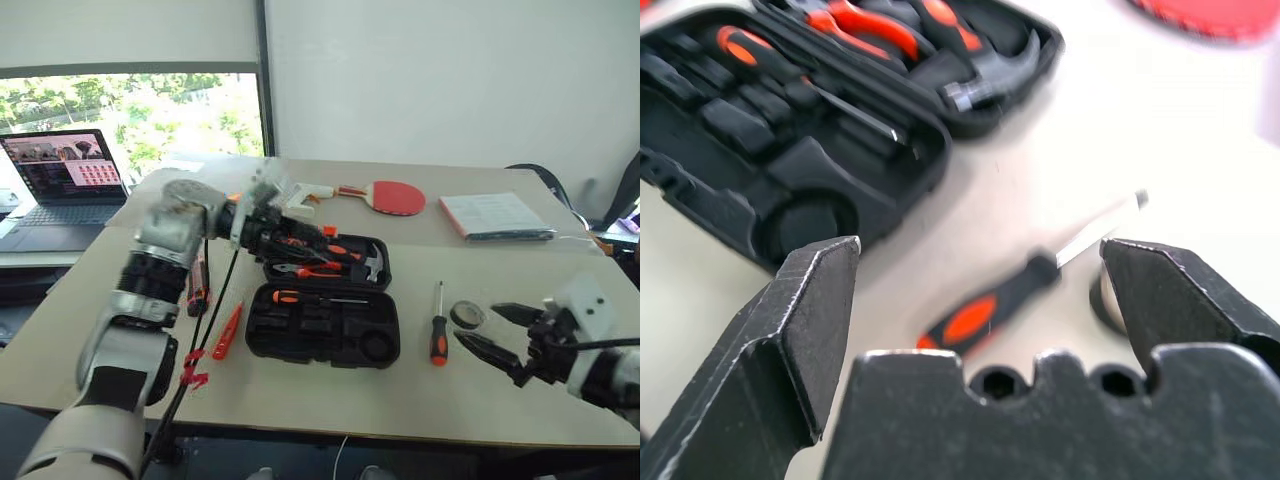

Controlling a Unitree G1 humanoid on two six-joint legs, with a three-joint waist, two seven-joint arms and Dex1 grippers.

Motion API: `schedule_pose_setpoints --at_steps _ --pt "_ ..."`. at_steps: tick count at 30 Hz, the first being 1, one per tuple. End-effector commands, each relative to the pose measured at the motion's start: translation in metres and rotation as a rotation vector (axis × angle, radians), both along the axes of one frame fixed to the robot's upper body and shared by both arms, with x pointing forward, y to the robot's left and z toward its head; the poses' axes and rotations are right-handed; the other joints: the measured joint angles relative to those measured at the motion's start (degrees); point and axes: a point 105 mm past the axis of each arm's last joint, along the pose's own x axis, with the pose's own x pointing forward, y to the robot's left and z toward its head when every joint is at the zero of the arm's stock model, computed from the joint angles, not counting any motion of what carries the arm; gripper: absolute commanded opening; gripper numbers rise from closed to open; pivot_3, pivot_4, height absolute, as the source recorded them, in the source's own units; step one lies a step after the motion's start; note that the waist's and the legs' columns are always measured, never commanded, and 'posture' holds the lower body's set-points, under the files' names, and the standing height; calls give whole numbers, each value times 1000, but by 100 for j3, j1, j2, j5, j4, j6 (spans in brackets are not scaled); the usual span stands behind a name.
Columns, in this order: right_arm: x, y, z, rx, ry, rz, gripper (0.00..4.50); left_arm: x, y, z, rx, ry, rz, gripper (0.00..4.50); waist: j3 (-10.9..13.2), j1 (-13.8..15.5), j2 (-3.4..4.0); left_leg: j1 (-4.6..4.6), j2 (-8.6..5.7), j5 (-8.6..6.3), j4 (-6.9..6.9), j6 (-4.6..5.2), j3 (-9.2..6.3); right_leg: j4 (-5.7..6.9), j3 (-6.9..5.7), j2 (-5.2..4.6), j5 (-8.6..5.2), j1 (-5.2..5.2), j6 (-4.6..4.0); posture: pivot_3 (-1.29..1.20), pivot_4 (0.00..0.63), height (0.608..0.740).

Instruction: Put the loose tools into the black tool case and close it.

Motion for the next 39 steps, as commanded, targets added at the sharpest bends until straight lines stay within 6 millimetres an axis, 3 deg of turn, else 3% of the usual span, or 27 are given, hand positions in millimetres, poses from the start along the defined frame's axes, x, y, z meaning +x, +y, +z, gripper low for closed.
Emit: schedule_pose_setpoints --at_steps 1,4,8,12,19,26,30,37,39 --pt "-24 -18 -1 1 21 -118 4500 -18 0 8 -12 -6 -73 4491 -2 7 3 4 0 0 1 0 1 1 0 -1 0 4 1 0 150 740" --pt "-39 -30 -13 24 81 -207 4500 -19 1 3 6 -15 -78 4491 -3 -6 5 26 -1 0 1 -1 8 2 8 2 -1 18 0 0 150 740" --pt "-37 -25 -19 52 108 -216 4500 -20 2 1 20 -32 -86 4491 -3 -82 5 39 3 2 1 -1 19 2 22 11 -2 20 -2 0 150 740" --pt "-16 -17 -27 61 117 -225 4500 -17 -1 -2 43 -111 -70 4491 -5 -141 11 47 7 2 -6 -1 22 3 29 17 -5 19 -8 0 150 740" --pt "44 10 -44 186 136 -259 4500 -18 -6 -7 70 -196 -58 4491 -5 -131 16 31 1 2 -13 -1 25 2 29 15 -6 5 -12 0 150 740" --pt "72 27 -63 226 194 -268 4500 -17 -3 -4 75 -218 -33 4491 -6 -36 17 9 -2 1 -12 1 27 -2 21 11 -9 -7 -8 0 150 740" --pt "75 34 -81 186 274 -257 3396 -14 0 -4 79 -225 -15 4500 -6 -51 18 9 -2 1 -9 1 27 -1 21 11 -8 -7 -7 0 150 740" --pt "82 29 -63 180 178 -300 1090 -11 3 -4 82 -236 11 4500 -6 -66 18 13 -1 1 -10 1 26 1 20 14 -8 -6 -8 0 150 740" --pt "81 31 -56 180 158 -287 1036 -12 3 -3 82 -239 14 4500 -6 -65 19 12 -1 1 -10 1 26 2 21 14 -8 -7 -8 0 150 740"
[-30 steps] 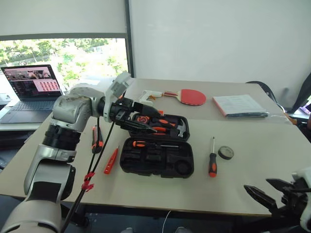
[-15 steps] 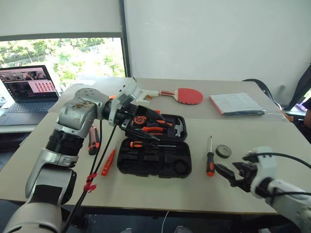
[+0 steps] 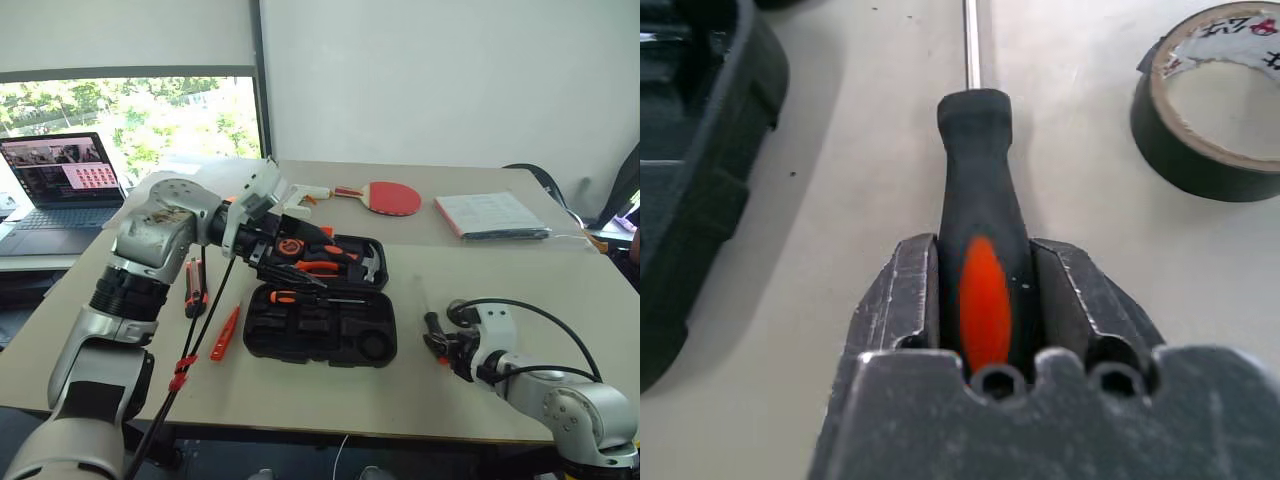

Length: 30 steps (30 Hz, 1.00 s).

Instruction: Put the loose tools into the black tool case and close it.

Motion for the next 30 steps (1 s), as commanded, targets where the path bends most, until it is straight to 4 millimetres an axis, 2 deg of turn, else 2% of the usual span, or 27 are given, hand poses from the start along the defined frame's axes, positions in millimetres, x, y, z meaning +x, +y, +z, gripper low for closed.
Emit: schedule_pose_setpoints --at_steps 1,4,6,8,10,13,18,22,27,30 --pt "0 -1 25 -8 -83 -6 1036 -2 5 14 -25 -65 17 4500 0 2 1 -1 0 0 0 0 -1 0 0 0 0 0 0 0 150 740" --pt "1 -10 44 -1 -132 -53 1035 -1 8 15 -27 -67 36 4500 1 3 1 -3 0 0 0 0 -4 0 0 -1 0 -2 0 0 150 740" --pt "5 -17 64 0 -186 -75 1035 1 12 14 -21 -70 59 4500 1 0 2 -4 0 0 1 0 -6 0 1 -1 0 -3 1 0 150 740" --pt "8 -17 88 22 -251 -47 1035 2 17 14 -21 -69 84 4500 2 -9 3 -2 0 0 1 0 -7 1 2 -2 1 -3 0 0 150 740" --pt "12 -7 113 0 -327 53 1035 1 23 15 -21 -66 108 4500 2 -16 3 -1 2 0 -1 0 -8 1 2 0 1 -4 0 0 150 740" --pt "13 19 134 -43 -386 272 1035 -2 32 12 -4 -52 127 4500 3 -36 5 0 2 0 -8 1 -5 -2 1 0 1 -5 -1 0 150 740" --pt "21 48 124 -361 -389 688 1035 -9 53 5 70 -29 162 4500 4 -100 6 -4 3 -2 -7 2 7 -7 -5 0 0 -6 -1 0 150 740" --pt "41 64 108 -502 -379 950 1035 -16 68 4 105 1 183 4500 6 -136 5 -4 2 -1 -2 2 32 -8 -4 -2 0 -6 0 0 150 740" --pt "48 77 86 -593 -362 1177 1035 -21 71 3 119 2 198 4500 6 -116 5 -7 4 -2 -4 3 33 -7 -5 -1 0 -11 -1 0 150 740" --pt "51 84 75 -604 -356 1240 1035 -21 72 3 120 -7 215 4500 8 -103 2 -15 3 -2 -2 3 30 -6 -8 -3 0 -20 -1 0 150 740"
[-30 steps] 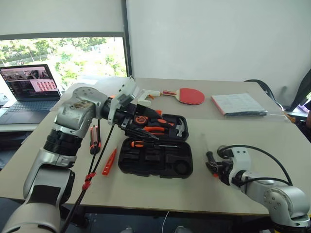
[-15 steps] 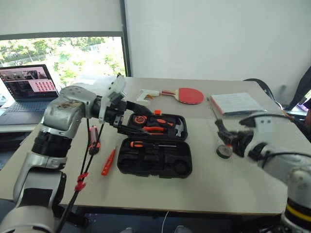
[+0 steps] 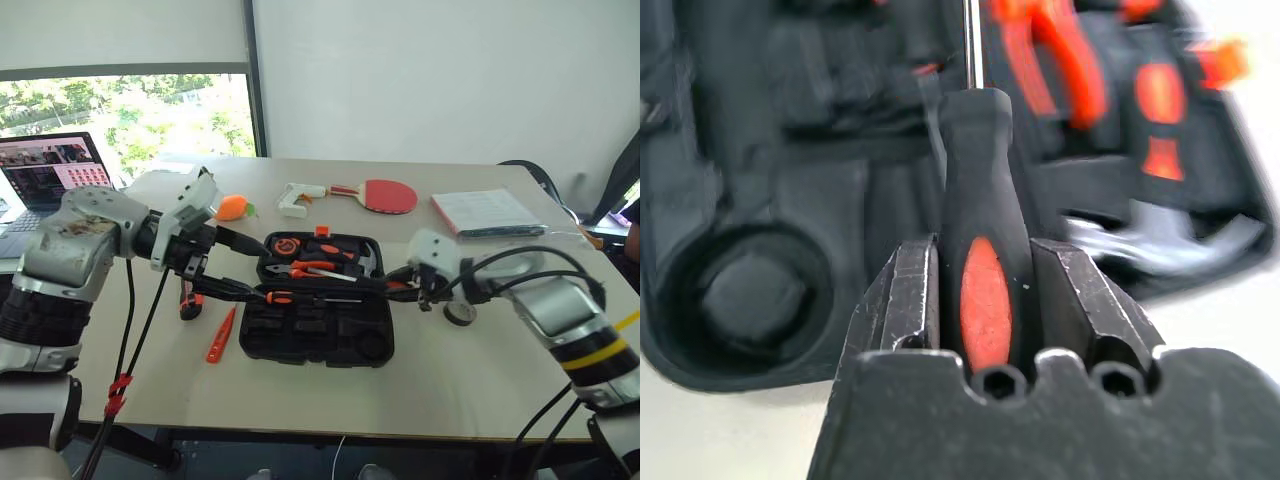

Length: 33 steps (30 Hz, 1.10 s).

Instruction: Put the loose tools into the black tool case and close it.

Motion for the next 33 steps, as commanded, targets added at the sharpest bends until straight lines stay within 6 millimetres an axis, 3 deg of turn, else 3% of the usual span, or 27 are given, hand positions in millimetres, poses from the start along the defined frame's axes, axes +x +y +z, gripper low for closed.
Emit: schedule_pose_setpoints --at_steps 1,15,17,20,23,27,30,33 --pt "4 9 4 -25 -48 80 1035 -4 1 14 -12 -60 11 4500 1 -1 -1 0 -1 0 0 0 -1 1 0 -2 0 0 0 0 150 740" --pt "12 22 -15 -22 -6 41 1035 0 -2 15 -24 -78 20 4500 3 -10 1 3 -2 1 2 -1 -35 11 1 -2 1 -2 -2 0 150 740" --pt "9 22 -15 -26 4 54 2036 0 -3 16 -27 -80 19 4500 3 -9 2 3 -2 1 2 -1 -34 12 0 -2 1 -2 -2 0 150 740" --pt "2 23 -8 -19 3 74 2859 0 -3 16 -29 -80 16 4500 3 -8 2 4 -2 1 2 -1 -35 12 0 -2 1 -1 -2 0 150 740" --pt "-1 26 12 30 -1 72 3971 1 -2 17 -30 -82 18 4500 4 -9 3 4 -2 1 2 -1 -37 12 0 -1 1 -1 -2 0 150 740" --pt "-2 30 23 91 13 47 3971 2 -2 17 -36 -84 20 4500 4 -9 3 5 -2 1 3 -1 -38 15 0 -1 2 -1 -3 0 150 740" --pt "1 34 19 116 24 18 3297 3 -4 16 -38 -85 18 4500 4 -9 3 6 -2 1 3 -2 -37 15 0 -1 2 -1 -3 0 150 740" --pt "4 37 12 121 29 0 2188 4 -5 15 -39 -86 14 4500 4 -12 3 6 -2 1 2 -2 -35 15 0 -1 2 -1 -3 0 150 740"
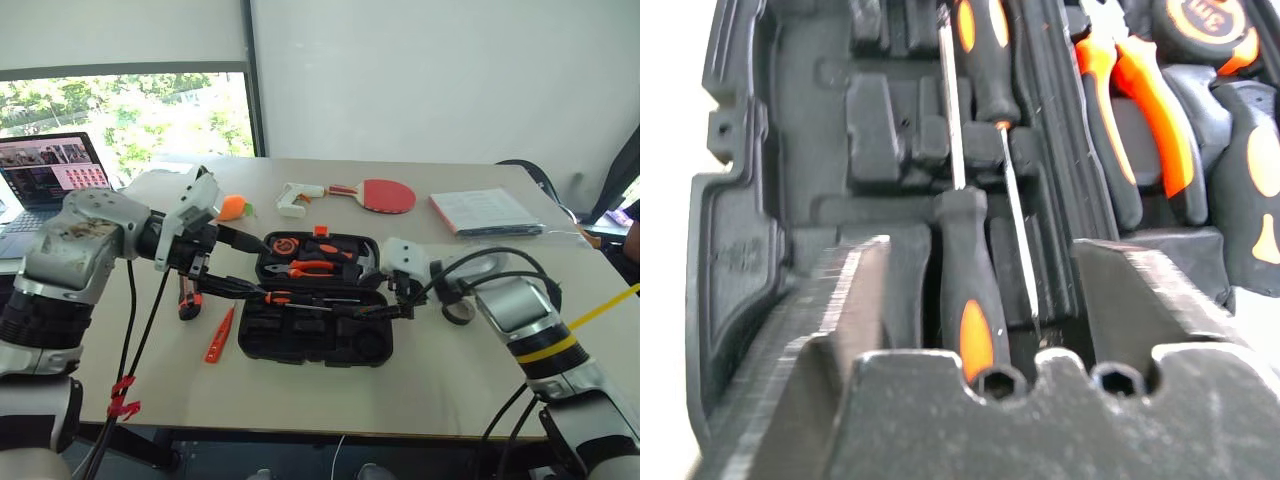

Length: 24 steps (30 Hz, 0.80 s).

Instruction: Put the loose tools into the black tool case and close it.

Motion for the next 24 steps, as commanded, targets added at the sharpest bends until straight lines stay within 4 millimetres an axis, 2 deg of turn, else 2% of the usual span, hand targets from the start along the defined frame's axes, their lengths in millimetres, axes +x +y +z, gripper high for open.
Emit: schedule_pose_setpoints --at_steps 1,4,5,7,24 --pt "3 4 5 30 -28 -23 1905 -1 -1 14 -20 -60 -11 4500 0 0 0 0 0 0 0 0 0 0 0 0 0 0 0 0 150 740" --pt "4 6 1 33 -23 -30 967 -1 -2 15 -21 -60 -15 4500 0 -1 0 0 0 0 0 0 0 0 0 0 0 0 0 0 150 740" --pt "4 6 0 35 -21 -32 483 -1 -2 15 -21 -61 -16 4500 0 -1 0 0 0 0 0 0 0 0 0 0 0 0 0 0 150 740" --pt "5 8 -2 37 -17 -34 97 -1 -2 15 -20 -62 -17 4500 0 1 0 0 -1 0 0 0 0 0 0 -1 0 0 0 0 150 740" --pt "9 15 -38 -6 69 -69 97 -1 -4 15 -26 -62 -15 4500 0 -12 0 1 0 0 -1 0 -1 1 0 0 0 0 0 0 150 740"
